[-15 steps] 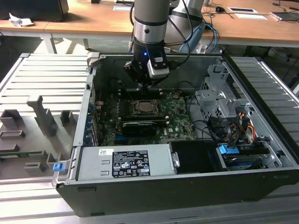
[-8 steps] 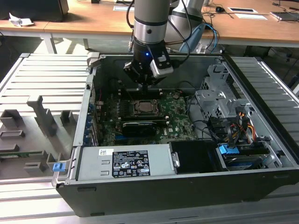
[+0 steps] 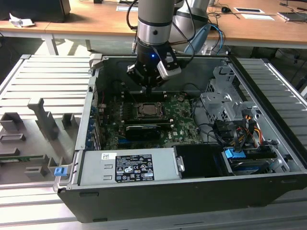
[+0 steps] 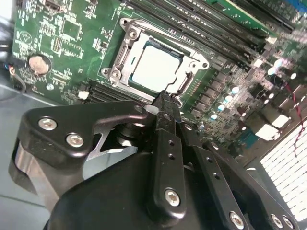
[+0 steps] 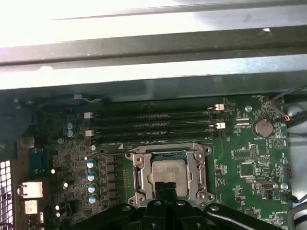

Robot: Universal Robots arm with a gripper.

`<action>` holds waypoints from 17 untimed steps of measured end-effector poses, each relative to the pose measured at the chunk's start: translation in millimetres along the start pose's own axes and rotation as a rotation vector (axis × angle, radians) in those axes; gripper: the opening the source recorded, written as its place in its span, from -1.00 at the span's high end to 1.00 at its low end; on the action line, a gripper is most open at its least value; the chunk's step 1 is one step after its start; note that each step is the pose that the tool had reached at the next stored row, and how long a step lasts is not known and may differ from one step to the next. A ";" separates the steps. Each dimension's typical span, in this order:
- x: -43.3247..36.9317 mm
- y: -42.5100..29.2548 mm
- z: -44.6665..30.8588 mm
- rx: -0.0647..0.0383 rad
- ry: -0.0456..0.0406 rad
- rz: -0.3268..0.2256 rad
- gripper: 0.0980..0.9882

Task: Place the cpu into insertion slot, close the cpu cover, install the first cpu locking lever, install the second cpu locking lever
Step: 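Install the first cpu locking lever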

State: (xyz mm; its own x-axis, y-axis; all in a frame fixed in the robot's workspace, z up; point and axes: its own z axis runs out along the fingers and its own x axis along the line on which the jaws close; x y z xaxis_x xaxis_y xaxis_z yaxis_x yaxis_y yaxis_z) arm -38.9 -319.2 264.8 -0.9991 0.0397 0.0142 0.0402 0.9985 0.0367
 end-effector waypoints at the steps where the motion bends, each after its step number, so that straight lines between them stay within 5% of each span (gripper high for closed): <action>1: 0.0 0.0 0.0 0.000 0.0010 -0.025 0.98; 9: 0.3 -0.1 0.4 0.003 0.0064 -0.174 0.98; 17: 10.3 -0.9 4.3 -0.003 0.0029 -0.154 0.98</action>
State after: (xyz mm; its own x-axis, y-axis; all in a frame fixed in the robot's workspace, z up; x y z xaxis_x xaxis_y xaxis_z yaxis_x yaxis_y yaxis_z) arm -49.2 -319.5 260.6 -0.9934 -0.1142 0.0111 -0.1136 0.9926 0.0419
